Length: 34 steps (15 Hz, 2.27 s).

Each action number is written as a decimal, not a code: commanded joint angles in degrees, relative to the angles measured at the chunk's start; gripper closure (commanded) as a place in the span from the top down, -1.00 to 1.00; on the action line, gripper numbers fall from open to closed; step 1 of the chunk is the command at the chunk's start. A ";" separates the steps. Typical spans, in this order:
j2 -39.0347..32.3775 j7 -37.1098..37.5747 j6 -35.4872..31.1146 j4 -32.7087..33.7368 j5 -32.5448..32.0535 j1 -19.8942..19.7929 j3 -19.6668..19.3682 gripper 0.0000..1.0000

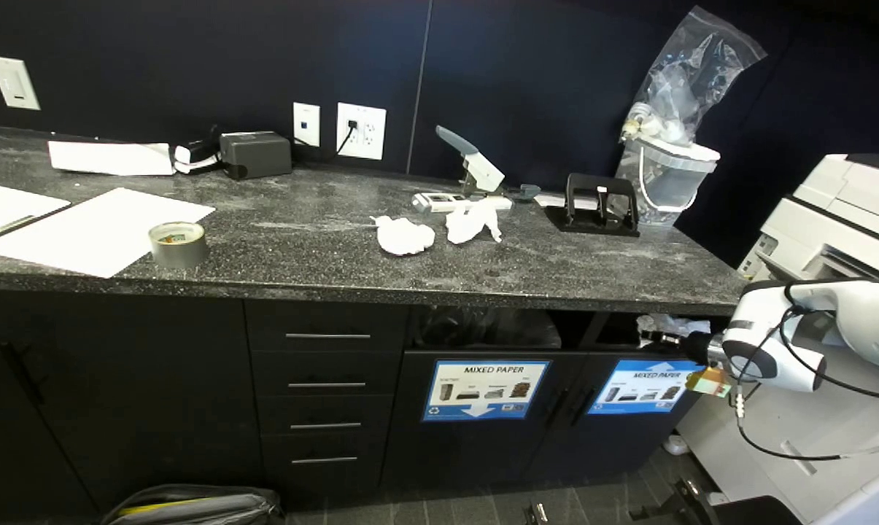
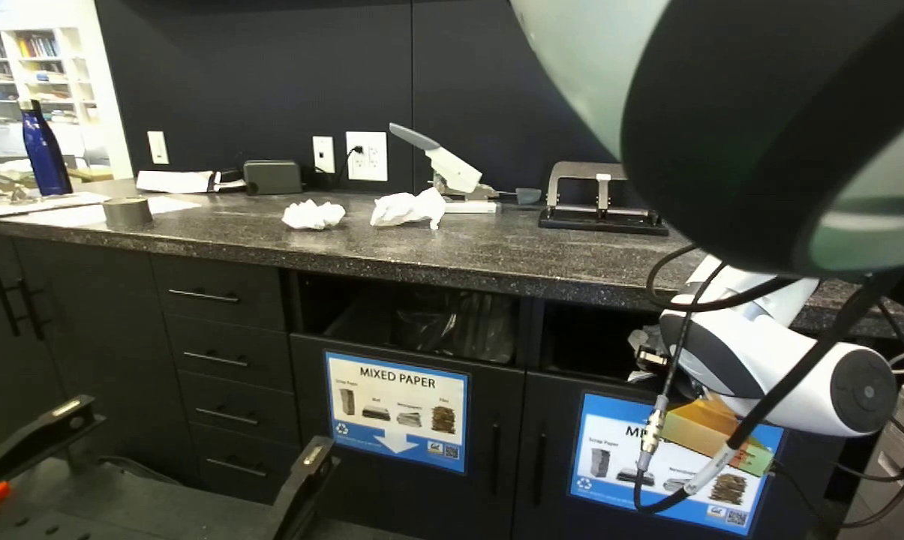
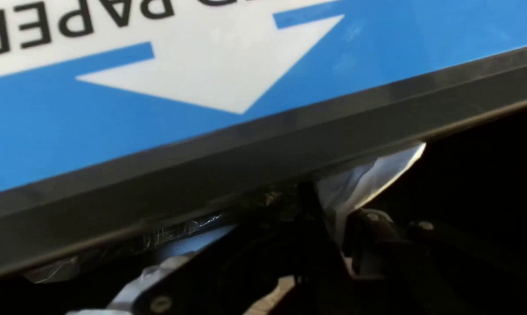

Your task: Put the papers in the first bin

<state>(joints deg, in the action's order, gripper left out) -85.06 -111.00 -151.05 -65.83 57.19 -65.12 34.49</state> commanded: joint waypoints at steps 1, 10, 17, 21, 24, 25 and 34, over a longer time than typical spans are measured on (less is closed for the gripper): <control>0.00 -3.07 4.13 1.83 7.17 0.83 -1.73 -0.72; 0.01 -2.17 13.65 4.79 9.46 6.40 -7.73 -0.72; 0.00 -0.84 11.77 6.87 9.12 9.17 -9.26 0.30; -0.01 -0.07 10.20 7.81 7.81 10.19 -9.73 0.88; 1.32 0.42 6.86 6.79 7.05 11.29 -11.04 1.00; 2.13 0.39 5.29 5.92 6.69 11.74 -11.60 1.00; 12.29 -8.41 -3.05 -7.15 8.51 8.08 -10.30 1.00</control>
<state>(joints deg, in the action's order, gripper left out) -79.64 -116.16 -151.52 -64.81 64.59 -55.42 23.37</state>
